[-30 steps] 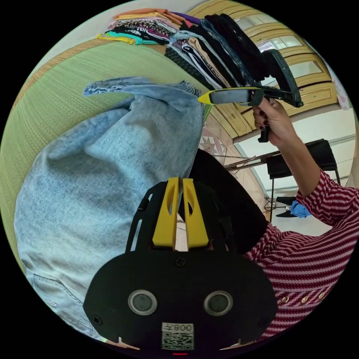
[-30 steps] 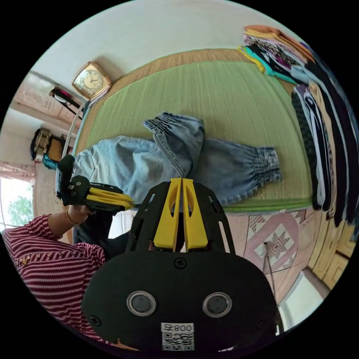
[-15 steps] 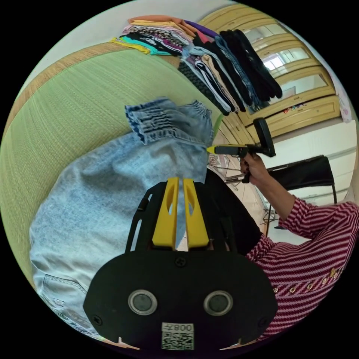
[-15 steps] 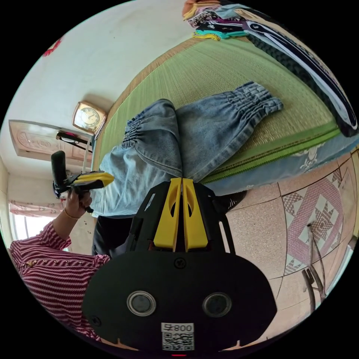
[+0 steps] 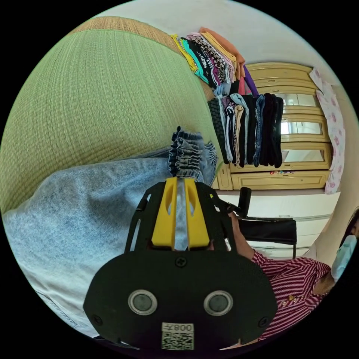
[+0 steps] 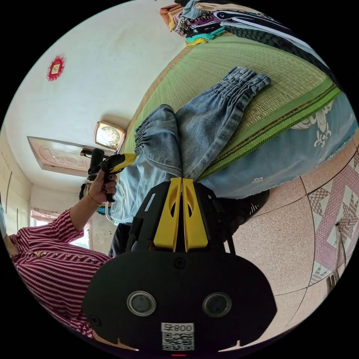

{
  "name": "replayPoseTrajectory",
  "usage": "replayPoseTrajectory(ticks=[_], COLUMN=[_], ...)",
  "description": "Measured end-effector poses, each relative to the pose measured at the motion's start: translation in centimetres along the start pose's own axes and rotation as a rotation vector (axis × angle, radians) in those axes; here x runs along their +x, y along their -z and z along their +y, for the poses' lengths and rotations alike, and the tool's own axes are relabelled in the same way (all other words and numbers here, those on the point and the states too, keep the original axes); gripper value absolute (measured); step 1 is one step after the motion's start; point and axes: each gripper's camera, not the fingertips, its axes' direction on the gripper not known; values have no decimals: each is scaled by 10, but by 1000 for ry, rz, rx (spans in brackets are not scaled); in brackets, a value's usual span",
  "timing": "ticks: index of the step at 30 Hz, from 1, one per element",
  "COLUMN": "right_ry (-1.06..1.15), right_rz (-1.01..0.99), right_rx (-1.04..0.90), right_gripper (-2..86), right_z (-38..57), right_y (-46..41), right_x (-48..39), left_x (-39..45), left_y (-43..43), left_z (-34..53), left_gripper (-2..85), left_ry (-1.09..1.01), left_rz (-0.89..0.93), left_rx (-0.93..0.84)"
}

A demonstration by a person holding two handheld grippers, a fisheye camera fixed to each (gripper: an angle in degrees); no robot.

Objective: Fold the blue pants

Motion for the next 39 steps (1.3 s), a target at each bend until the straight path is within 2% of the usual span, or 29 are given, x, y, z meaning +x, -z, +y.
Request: replayPoseTrajectory(ticks=[7, 12, 15, 19, 22, 24, 27, 33, 39], right_ry=[4, -26, -7, 122, 272, 331, 379, 375, 288], right_rz=[-22, 28, 11, 34, 133, 158, 207, 281, 246], right_rx=[17, 128, 189, 161, 88, 63, 25, -38, 4], right_gripper=[3, 13, 40, 96, 104, 105, 105, 103, 93], right_z=[17, 35, 32, 2, -11, -11, -6, 11, 24], right_y=[17, 55, 71, 68, 46, 32, 9, -27, -12], right_x=[0, 1, -7, -56, -112, -135, -156, -155, -121], left_x=[43, 98, 134, 166, 171, 150, 112, 86, 134], left_y=[12, -4, -19, -13, 17, 40, 56, 41, 29], left_z=[-10, -32, -43, -45, -35, -29, -21, -19, -36], left_gripper=[4, 3, 5, 10, 17, 21, 20, 7, 2], left_ry=[-68, -193, -293, -385, -405, -297, -121, 13, -112], left_rz=[61, 123, 119, 80, -51, -227, -300, -193, 21], left_rx=[5, -54, -111, -109, -33, 14, 6, -75, -68])
